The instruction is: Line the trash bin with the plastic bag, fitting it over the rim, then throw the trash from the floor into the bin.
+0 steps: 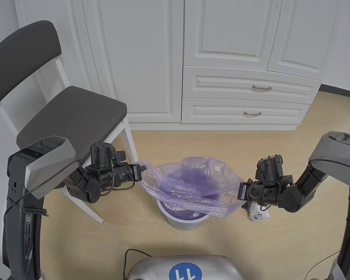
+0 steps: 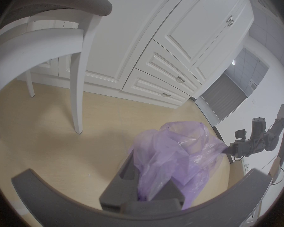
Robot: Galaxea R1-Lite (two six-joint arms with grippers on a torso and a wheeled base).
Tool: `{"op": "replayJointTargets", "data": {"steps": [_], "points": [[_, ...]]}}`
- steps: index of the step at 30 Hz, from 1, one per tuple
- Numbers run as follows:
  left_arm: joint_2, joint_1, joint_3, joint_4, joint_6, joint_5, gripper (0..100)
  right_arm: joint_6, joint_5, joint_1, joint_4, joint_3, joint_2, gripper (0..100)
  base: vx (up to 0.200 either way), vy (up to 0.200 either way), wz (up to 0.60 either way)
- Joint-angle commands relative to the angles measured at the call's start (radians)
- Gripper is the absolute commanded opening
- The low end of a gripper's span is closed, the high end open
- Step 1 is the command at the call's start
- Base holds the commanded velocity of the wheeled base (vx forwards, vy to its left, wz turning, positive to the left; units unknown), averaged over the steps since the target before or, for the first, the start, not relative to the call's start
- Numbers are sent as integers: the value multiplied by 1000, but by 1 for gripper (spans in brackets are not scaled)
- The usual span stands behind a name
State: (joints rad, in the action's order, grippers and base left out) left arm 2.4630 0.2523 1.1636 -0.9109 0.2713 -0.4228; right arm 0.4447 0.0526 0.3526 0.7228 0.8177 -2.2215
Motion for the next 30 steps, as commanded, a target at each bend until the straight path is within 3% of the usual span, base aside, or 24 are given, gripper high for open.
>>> {"op": "replayJointTargets", "data": {"steps": [1,9,13,20,25,30], "points": [[13,-16,31,9,-12,-10,0,-21,-19,-23,-102,24,6,0,0,0,0],[42,-18,85,-20,13,1,0,3,-39,-14,-103,61,-35,0,0,0,0],[76,-16,131,10,20,2,0,91,-89,-10,-109,87,-40,0,0,0,0],[200,-18,315,40,23,32,0,154,-89,6,-85,133,-90,0,0,0,0],[185,-38,323,59,29,25,0,195,-115,-4,44,118,-95,0,0,0,0],[166,-42,291,67,36,27,0,189,-137,5,44,109,-99,0,0,0,0]]}}
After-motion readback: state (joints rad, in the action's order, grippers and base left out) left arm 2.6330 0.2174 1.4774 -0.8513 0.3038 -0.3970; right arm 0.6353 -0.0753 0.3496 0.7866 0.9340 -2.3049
